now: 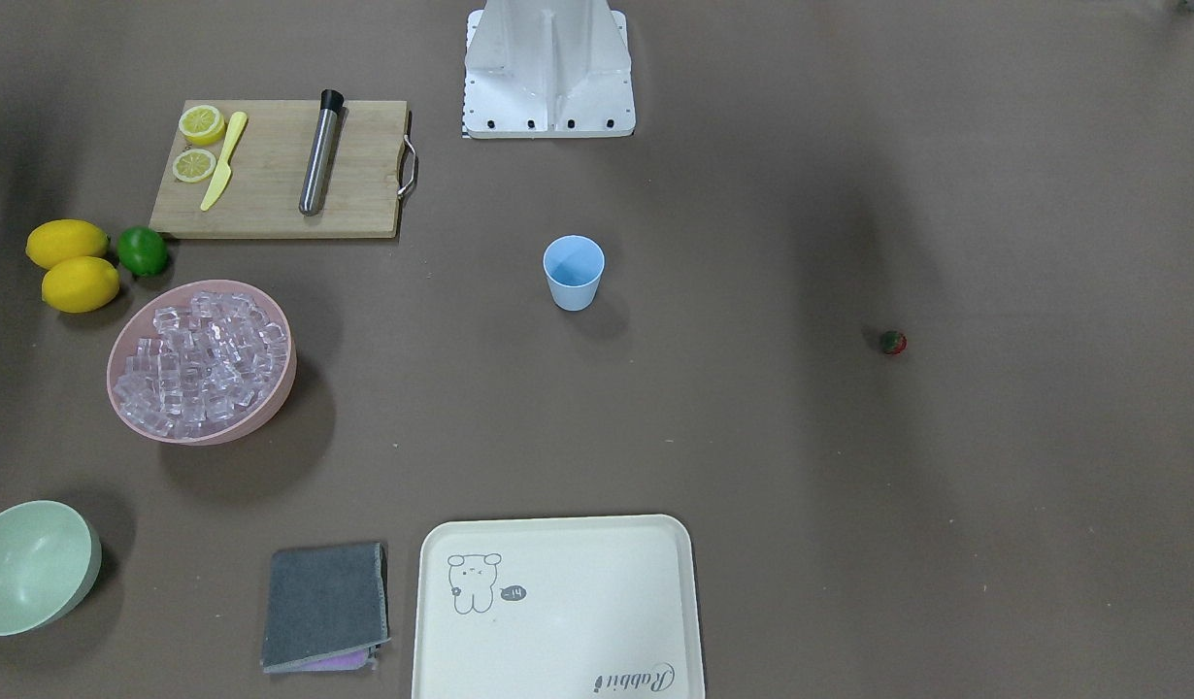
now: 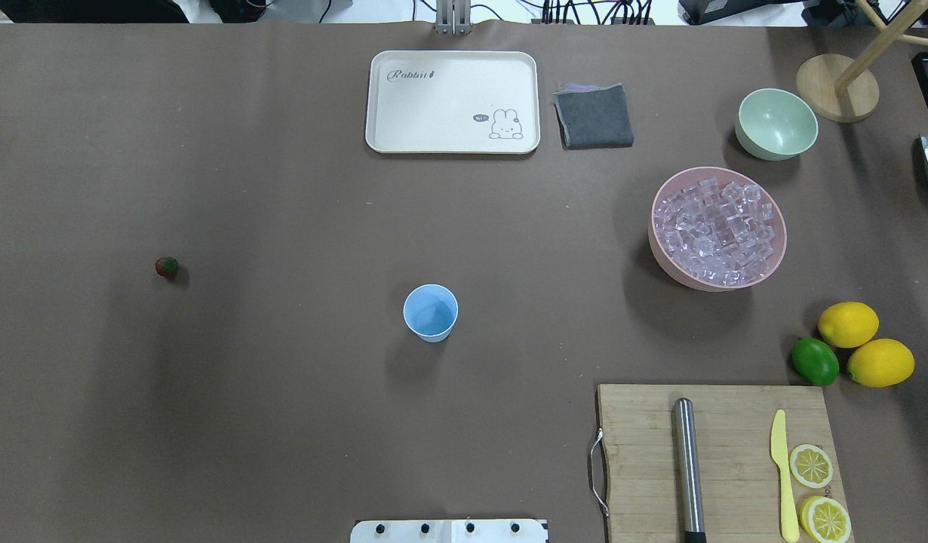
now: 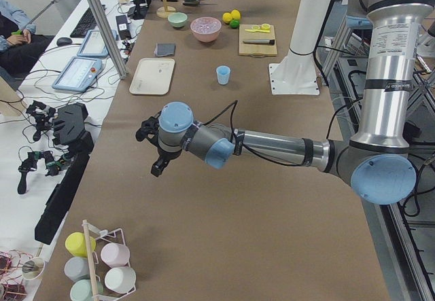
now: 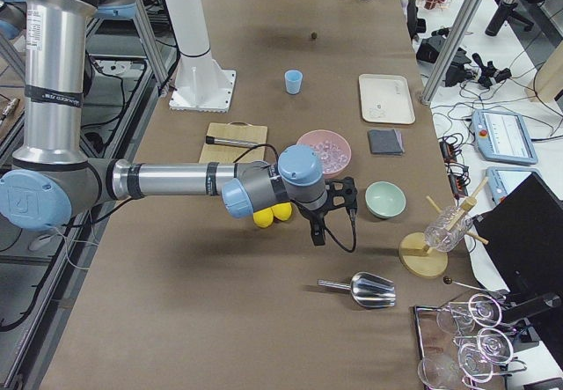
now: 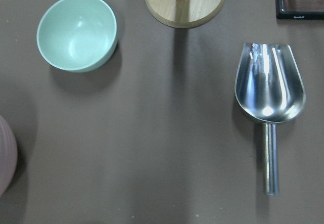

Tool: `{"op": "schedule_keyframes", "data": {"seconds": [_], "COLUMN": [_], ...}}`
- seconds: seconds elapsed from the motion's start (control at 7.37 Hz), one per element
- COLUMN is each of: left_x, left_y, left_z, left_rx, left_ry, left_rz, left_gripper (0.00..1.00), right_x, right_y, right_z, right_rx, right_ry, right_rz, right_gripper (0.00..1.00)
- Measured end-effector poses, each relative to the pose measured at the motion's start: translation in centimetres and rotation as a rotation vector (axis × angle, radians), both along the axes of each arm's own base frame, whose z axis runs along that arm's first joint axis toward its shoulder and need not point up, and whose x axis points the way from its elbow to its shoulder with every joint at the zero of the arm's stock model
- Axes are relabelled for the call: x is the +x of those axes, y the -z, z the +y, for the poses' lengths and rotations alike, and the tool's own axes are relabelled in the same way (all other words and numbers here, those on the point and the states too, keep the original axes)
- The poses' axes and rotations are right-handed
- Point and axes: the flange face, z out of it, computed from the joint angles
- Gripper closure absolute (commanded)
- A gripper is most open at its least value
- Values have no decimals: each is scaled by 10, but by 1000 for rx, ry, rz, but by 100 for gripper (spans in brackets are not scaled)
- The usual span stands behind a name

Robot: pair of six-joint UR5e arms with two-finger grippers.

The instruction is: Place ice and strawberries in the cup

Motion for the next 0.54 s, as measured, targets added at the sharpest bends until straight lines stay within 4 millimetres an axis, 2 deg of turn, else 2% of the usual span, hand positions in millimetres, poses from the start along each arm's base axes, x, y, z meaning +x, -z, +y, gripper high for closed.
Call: {"op": "schedule_keyframes", "data": {"seconds": [0.14,0.27,0.54], "left_x": [23,41,56], "left_y": [7,11,16], "left_z": [-9,-13,-13], "left_rx": [-4,-37,-76], "left_ry": [-20,-13,11], "left_rz": [12,31,60], "left_gripper": [2,2,2], "right_x": [-22,-58,-143], "right_y": [20,42,83], "right_z": [-11,-25,-47], "right_rx": [-36,-76,-128], "right_ry": [-29,-51,-87], "right_rz": [-23,-30,-12], "right_gripper": [0,0,1]}}
